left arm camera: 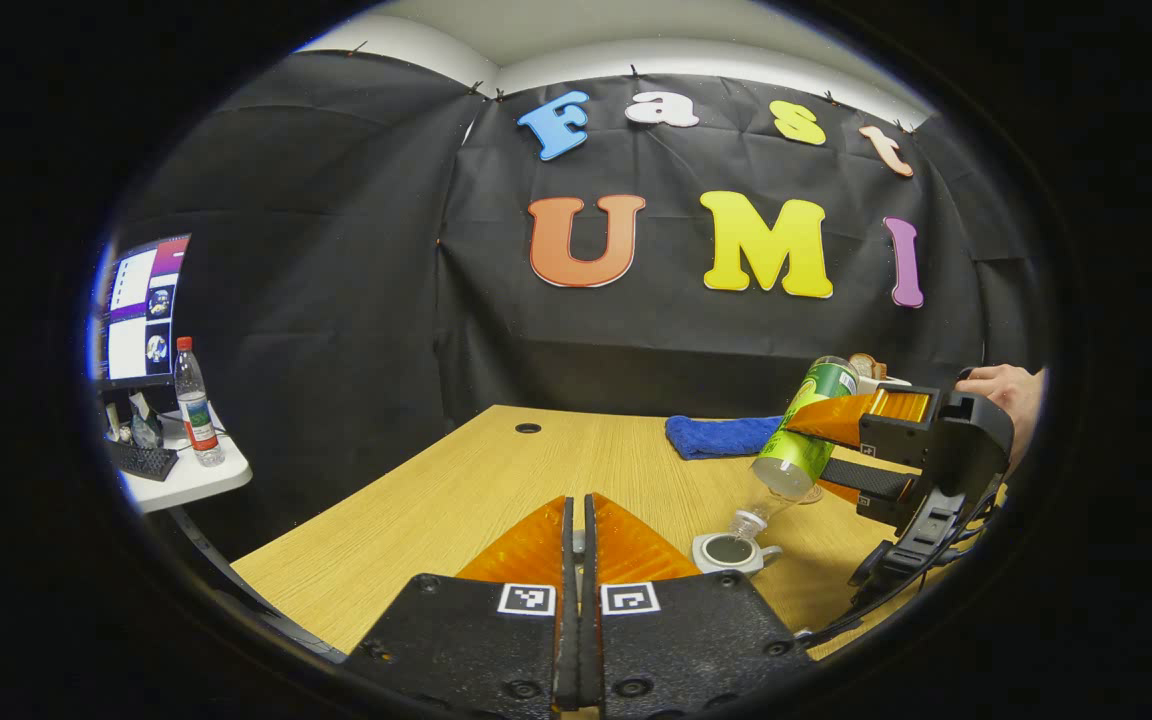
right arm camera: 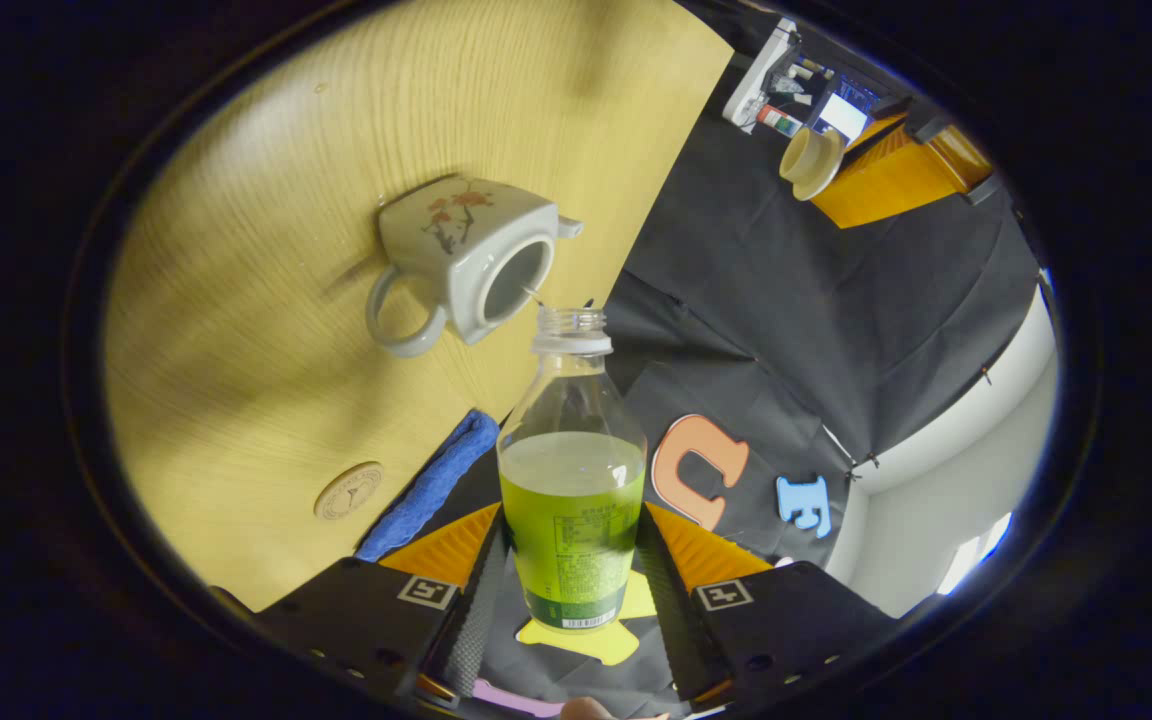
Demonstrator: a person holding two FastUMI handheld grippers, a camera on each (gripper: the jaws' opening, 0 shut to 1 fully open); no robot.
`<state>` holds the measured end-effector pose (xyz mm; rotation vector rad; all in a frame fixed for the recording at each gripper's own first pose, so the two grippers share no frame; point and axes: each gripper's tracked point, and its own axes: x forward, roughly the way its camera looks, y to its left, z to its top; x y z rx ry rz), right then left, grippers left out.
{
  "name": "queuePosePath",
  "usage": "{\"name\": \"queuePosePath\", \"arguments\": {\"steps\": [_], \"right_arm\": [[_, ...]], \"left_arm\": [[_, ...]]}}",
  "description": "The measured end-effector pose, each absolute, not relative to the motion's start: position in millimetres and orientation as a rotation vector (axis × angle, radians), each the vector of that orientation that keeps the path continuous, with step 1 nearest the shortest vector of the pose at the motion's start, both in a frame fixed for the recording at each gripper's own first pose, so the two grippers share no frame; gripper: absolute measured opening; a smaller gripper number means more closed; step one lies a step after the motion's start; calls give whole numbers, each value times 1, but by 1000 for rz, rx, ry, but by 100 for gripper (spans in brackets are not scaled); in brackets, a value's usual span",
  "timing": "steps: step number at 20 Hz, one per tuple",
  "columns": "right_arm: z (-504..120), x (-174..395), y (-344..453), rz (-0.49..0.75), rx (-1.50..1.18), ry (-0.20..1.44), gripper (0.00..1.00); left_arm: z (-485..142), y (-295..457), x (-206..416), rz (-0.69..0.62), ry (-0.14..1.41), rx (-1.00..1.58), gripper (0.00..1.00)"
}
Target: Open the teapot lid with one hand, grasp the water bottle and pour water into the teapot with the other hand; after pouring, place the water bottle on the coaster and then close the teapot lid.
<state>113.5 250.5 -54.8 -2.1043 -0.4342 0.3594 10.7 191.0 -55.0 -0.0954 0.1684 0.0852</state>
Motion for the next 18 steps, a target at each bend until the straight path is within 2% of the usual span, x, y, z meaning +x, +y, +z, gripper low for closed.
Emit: {"name": "queuePosePath", "arguments": {"steps": [10,18], "right_arm": [[-58,112,249,375,-2055,-438,72],[-80,114,235,446,-1735,-265,71]], "left_arm": [[-53,196,10,99,161,-104,3],[-50,203,8,115,152,-105,3]]}}
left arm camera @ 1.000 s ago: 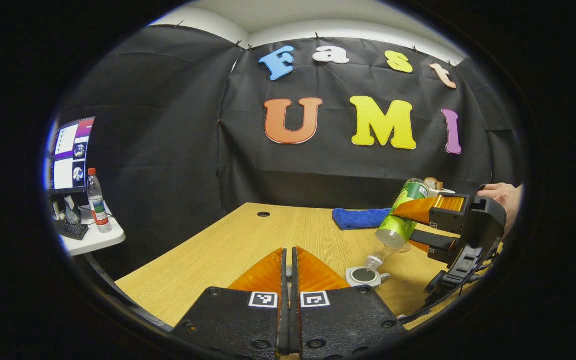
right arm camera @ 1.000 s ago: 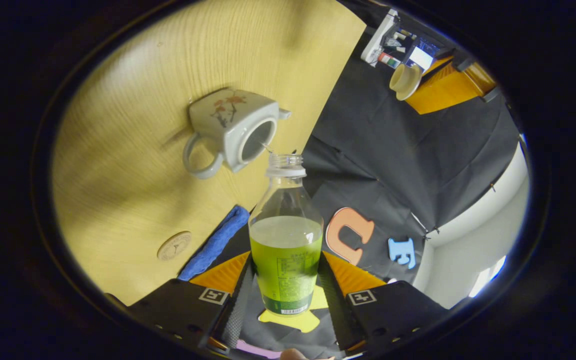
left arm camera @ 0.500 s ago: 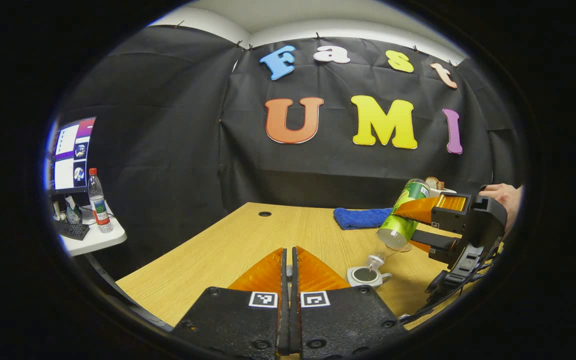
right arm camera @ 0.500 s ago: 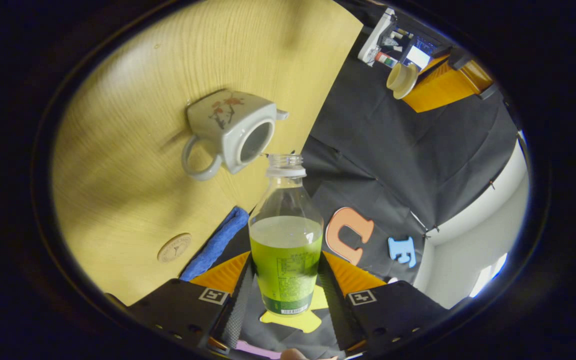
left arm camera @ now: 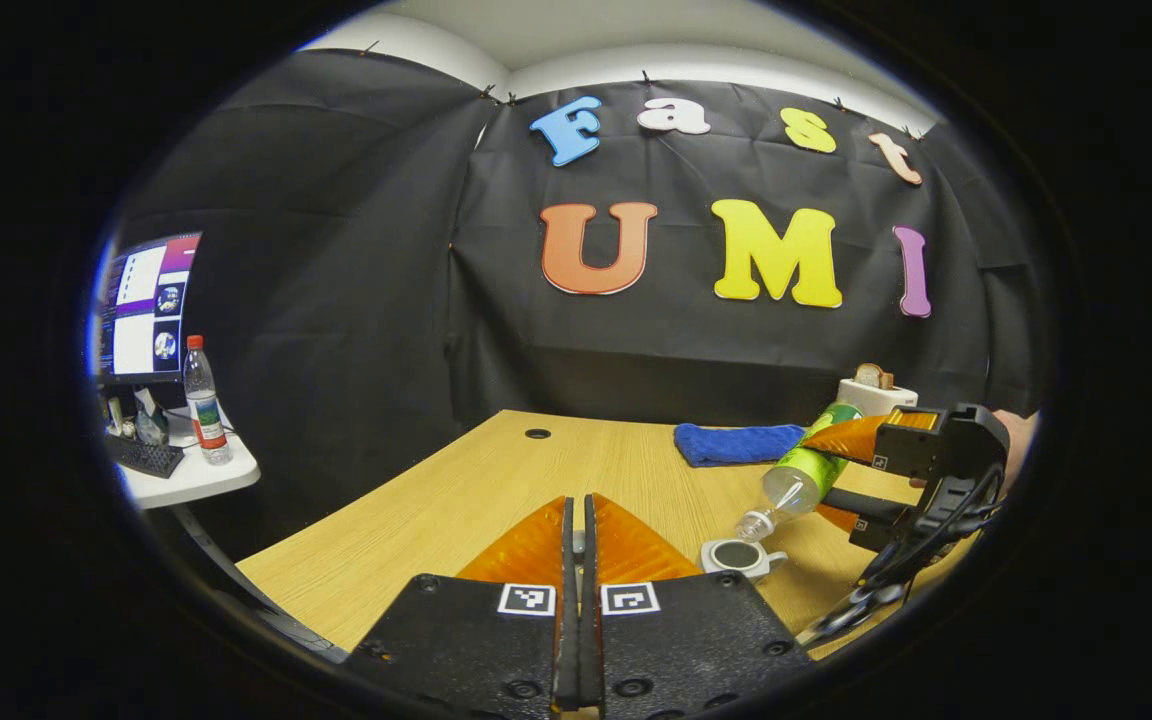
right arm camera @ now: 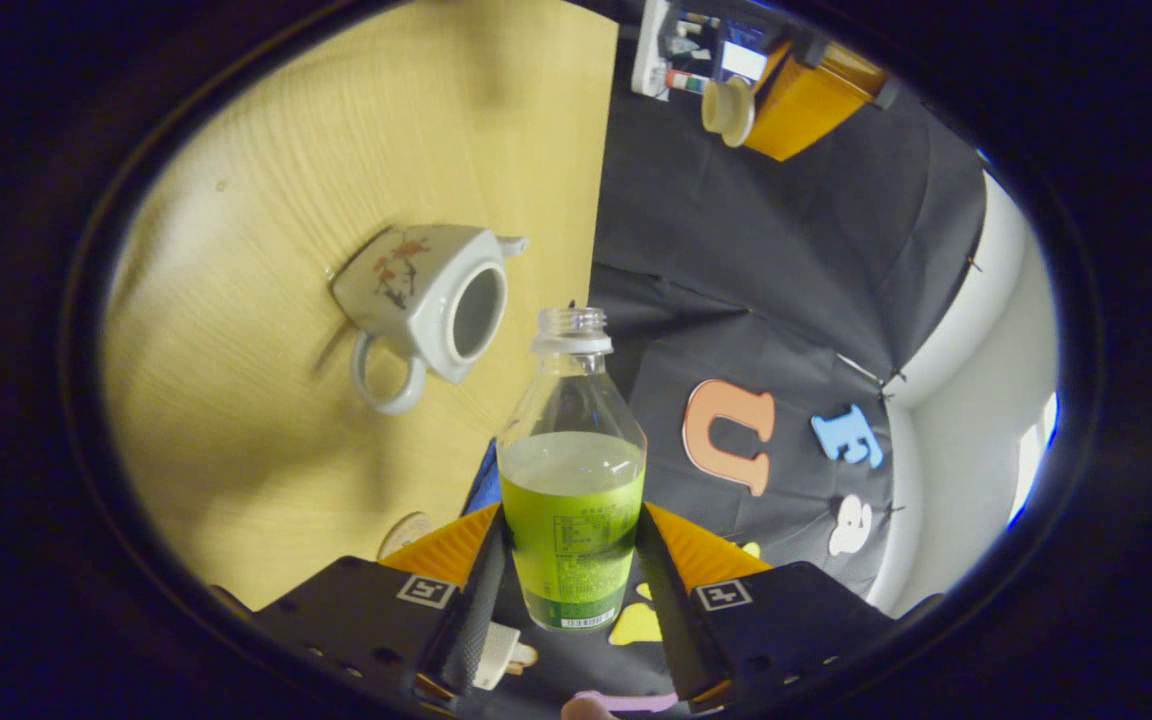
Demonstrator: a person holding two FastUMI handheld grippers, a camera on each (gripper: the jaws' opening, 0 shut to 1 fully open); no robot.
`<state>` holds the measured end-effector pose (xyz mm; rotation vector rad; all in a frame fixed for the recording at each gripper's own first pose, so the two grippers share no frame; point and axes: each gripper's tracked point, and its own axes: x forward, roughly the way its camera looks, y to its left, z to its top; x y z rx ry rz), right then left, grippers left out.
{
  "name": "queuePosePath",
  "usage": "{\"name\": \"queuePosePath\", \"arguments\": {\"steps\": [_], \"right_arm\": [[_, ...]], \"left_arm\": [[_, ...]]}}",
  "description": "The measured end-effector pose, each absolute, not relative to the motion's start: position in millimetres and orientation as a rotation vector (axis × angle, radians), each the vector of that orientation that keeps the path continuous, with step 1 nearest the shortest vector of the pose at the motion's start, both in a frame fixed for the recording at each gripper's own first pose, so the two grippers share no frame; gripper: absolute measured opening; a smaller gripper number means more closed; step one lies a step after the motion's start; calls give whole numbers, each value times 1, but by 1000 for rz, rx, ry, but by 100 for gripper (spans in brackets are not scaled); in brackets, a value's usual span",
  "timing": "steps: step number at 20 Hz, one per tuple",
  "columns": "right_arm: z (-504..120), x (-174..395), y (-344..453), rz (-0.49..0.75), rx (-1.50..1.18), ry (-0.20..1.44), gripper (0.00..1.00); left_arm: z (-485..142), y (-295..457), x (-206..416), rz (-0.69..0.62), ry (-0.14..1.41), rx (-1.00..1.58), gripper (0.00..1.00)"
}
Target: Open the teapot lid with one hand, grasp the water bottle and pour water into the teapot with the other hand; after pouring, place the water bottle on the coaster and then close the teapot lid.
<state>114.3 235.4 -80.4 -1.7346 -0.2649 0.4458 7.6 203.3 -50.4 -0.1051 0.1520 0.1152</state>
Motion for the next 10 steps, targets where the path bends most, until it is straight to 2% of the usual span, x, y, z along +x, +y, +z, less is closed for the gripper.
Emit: {"name": "queuePosePath", "arguments": {"steps": [5,10], "right_arm": [[-81,112,229,498,-1428,-134,71],[-53,111,225,545,-1008,-11,73]], "left_arm": [[-46,201,7,106,144,-102,2],[-44,188,10,83,141,-104,2]]}}
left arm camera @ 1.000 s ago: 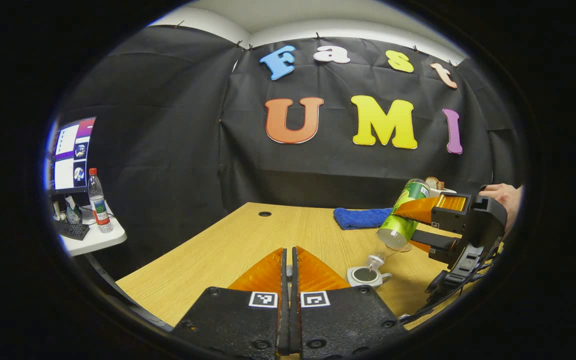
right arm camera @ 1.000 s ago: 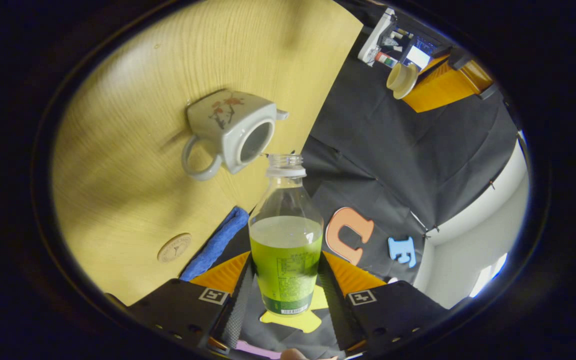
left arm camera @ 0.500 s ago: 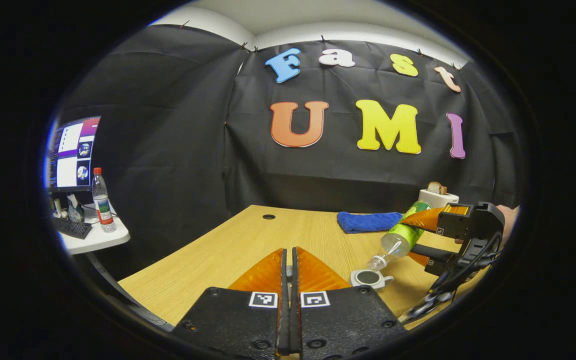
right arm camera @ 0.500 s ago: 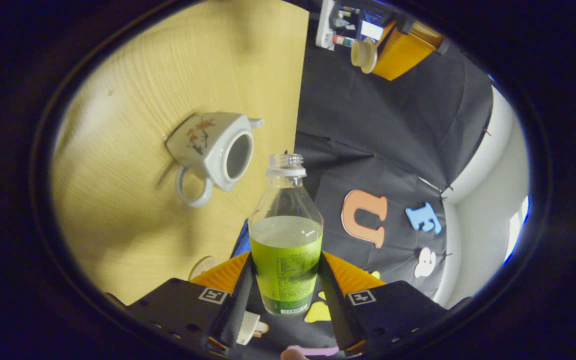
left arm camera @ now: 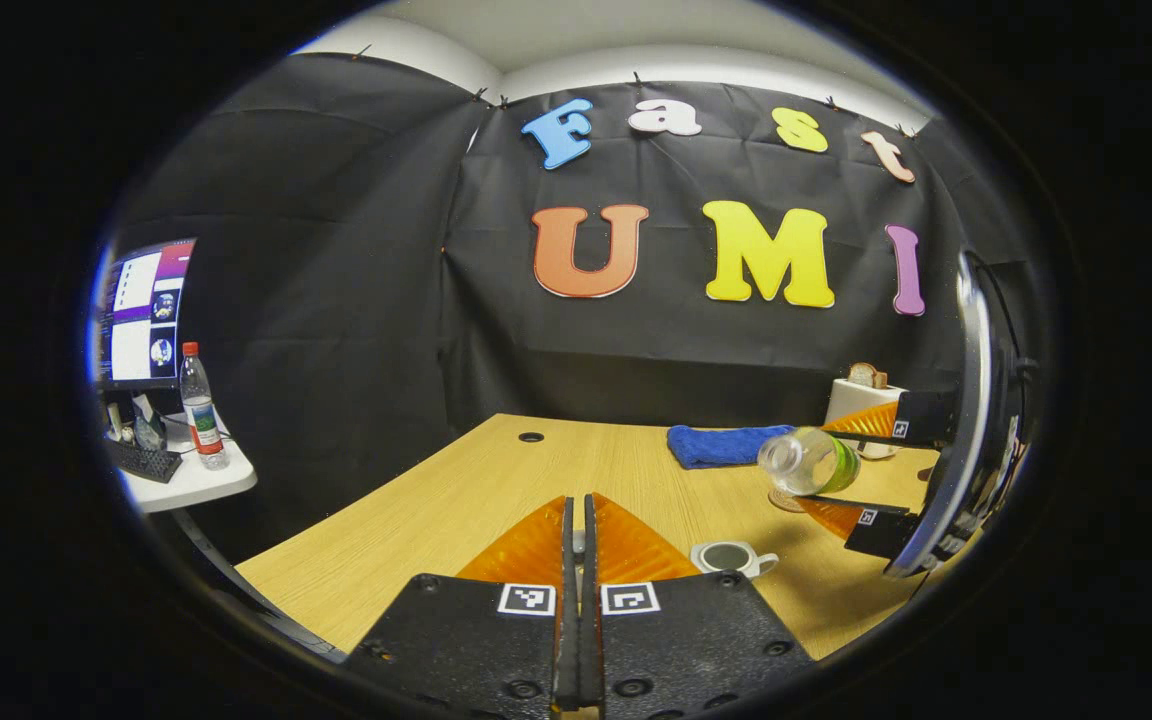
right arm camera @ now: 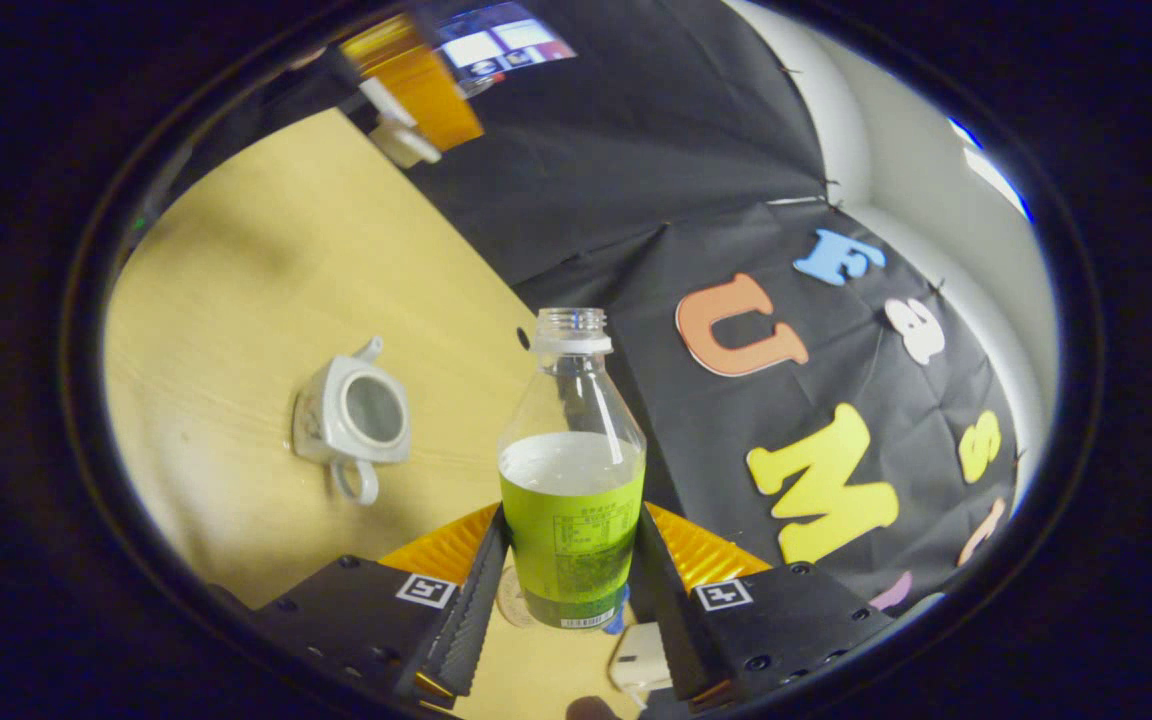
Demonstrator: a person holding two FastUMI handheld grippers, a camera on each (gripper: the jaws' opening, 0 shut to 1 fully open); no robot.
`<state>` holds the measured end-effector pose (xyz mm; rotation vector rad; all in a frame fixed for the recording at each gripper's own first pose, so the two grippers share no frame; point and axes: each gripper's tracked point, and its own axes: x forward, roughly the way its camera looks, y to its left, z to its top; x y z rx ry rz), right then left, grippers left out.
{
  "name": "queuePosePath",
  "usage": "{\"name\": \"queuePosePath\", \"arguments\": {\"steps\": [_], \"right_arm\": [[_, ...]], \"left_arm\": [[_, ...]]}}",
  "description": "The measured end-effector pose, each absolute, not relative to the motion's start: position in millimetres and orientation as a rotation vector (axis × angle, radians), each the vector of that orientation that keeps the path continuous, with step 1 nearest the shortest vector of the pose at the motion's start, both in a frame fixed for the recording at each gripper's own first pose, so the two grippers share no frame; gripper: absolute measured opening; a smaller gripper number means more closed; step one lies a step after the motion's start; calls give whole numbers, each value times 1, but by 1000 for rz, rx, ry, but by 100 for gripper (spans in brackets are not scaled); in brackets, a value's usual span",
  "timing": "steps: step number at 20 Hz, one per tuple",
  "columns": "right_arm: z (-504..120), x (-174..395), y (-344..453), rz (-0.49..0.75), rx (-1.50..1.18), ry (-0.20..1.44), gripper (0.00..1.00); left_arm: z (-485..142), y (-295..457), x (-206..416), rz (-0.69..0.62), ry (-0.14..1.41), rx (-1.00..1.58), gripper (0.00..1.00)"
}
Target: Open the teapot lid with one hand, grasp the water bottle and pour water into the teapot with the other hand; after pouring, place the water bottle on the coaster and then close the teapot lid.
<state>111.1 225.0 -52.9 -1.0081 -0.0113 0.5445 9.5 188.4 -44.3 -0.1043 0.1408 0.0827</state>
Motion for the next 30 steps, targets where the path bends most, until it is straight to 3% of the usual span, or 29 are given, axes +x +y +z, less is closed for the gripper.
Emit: {"name": "queuePosePath", "arguments": {"steps": [5,11,18,30], "right_arm": [[-27,122,212,546,-585,62,71],[-15,192,171,448,-89,165,71],[-69,254,143,342,14,222,72],[-117,271,140,278,1,305,72]], "left_arm": [[-38,174,11,54,122,-107,3],[-35,168,12,33,116,-116,3],[-37,159,14,18,122,-107,3],[-41,162,15,23,131,-101,3]]}}
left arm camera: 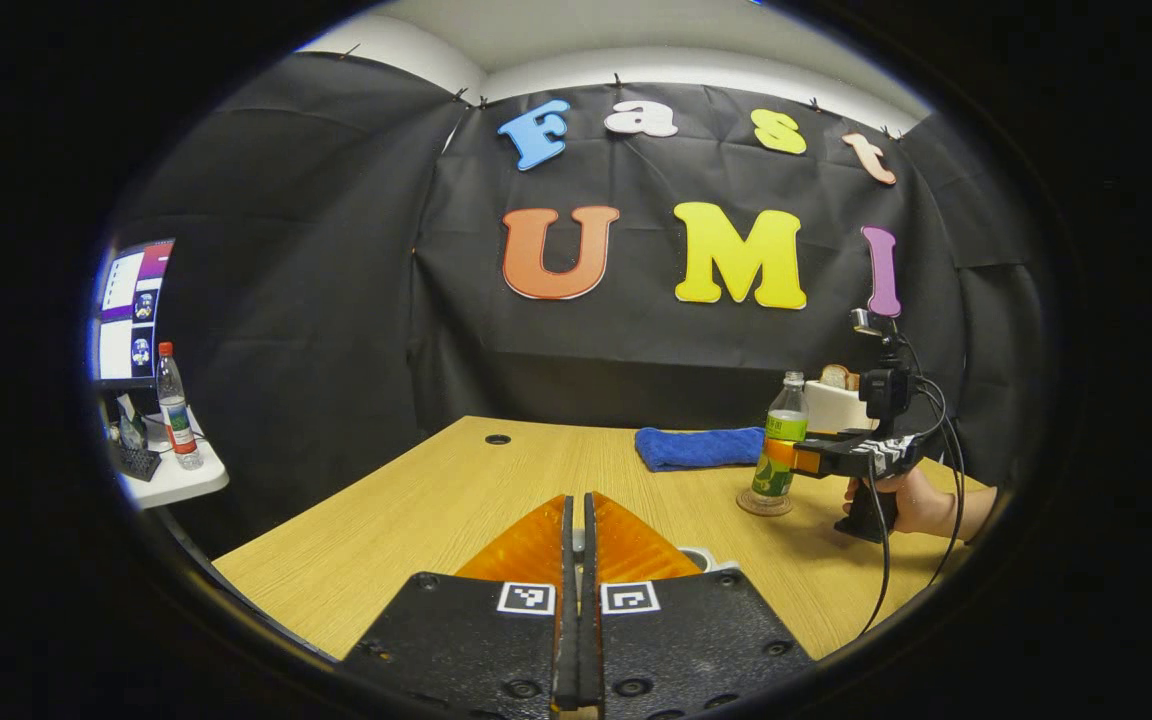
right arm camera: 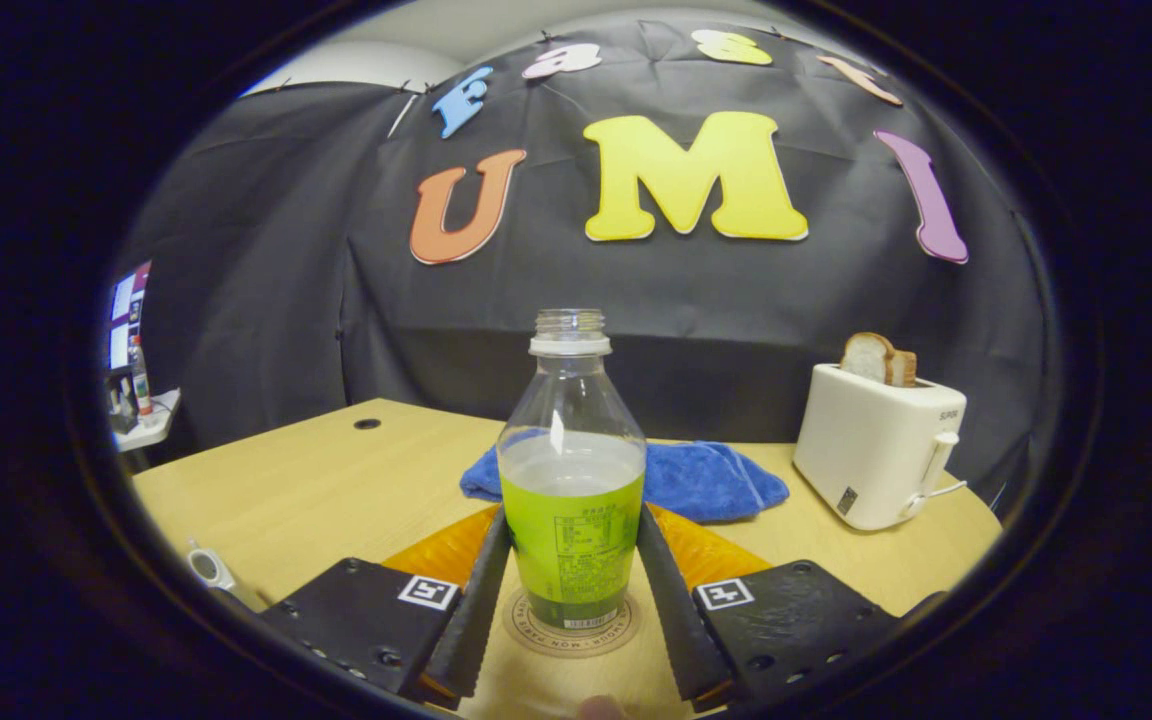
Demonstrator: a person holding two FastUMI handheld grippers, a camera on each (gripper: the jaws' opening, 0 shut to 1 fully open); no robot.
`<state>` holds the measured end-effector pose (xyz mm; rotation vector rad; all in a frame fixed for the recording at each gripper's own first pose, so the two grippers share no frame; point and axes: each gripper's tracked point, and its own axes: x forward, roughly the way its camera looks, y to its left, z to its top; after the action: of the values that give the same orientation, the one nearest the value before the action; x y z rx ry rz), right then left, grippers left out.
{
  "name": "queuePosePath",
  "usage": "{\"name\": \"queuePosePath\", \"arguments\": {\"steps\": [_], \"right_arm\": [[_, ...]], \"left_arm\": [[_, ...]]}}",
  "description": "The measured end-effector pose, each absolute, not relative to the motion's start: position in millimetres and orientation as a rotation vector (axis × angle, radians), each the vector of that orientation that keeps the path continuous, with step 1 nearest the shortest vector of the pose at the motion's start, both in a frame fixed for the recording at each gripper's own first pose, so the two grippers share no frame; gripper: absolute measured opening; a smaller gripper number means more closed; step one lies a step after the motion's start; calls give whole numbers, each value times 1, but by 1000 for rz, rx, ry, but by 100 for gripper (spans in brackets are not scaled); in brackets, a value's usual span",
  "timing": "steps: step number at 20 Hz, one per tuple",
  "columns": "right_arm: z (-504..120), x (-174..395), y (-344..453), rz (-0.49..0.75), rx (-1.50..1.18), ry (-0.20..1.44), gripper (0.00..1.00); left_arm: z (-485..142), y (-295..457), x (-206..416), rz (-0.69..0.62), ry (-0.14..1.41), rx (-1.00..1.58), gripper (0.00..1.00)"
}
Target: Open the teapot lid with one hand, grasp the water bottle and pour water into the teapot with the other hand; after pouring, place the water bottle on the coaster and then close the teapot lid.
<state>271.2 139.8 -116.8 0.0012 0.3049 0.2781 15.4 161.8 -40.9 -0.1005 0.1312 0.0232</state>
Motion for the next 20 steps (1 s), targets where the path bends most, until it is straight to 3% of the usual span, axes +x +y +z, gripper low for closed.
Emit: {"name": "queuePosePath", "arguments": {"steps": [6,8,9,15,20], "right_arm": [[-117,264,143,280,0,306,75],[-106,253,147,309,38,290,96],[-98,245,143,303,56,285,98],[-44,167,80,239,28,147,97],[-34,97,44,219,7,104,97]], "left_arm": [[-39,157,16,19,128,-94,3],[-39,153,18,19,126,-92,3],[-38,149,19,18,123,-92,3],[-37,113,36,-21,88,-52,3],[-53,79,59,-69,70,-72,3]]}}
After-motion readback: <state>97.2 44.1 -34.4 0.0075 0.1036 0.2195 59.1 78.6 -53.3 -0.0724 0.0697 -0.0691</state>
